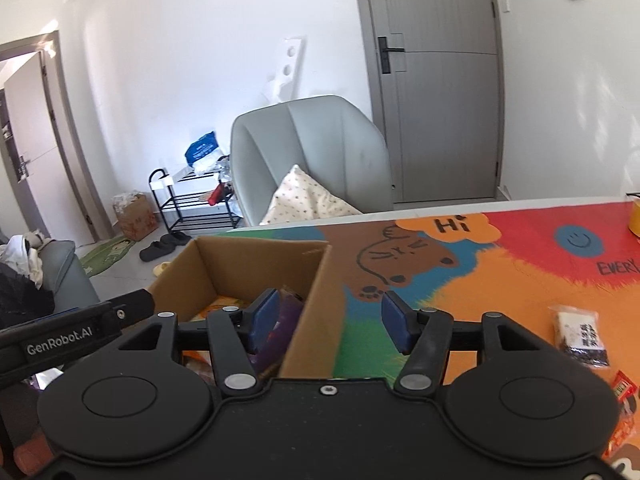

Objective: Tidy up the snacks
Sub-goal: 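Open both grippers to release the snacks into the box, then move both tools back toward the remaining snacks on the table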

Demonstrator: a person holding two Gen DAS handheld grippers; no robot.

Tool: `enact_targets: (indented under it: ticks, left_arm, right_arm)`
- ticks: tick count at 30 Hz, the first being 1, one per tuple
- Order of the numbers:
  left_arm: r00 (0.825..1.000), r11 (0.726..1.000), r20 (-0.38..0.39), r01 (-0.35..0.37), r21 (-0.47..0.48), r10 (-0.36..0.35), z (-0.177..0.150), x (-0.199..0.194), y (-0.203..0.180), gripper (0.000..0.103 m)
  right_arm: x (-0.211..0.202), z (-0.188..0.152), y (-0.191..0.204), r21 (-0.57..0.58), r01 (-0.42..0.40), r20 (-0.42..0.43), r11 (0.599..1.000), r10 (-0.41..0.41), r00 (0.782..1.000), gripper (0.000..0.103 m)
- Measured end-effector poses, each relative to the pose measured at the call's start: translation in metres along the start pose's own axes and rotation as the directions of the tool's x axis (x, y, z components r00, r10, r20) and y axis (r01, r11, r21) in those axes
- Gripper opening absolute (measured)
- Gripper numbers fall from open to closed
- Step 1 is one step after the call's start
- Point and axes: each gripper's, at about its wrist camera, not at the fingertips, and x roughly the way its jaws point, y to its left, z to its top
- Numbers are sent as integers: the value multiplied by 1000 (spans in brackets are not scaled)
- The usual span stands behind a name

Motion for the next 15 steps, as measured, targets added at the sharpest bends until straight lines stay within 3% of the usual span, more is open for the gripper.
enact_targets:
  ticks: [15]
  left_arm:
    - [999, 995, -19, 40, 87, -39, -13, -7, -52, 94]
  right_arm:
    - [-31, -17, -61, 94, 76, 11, 993, -77, 997, 72]
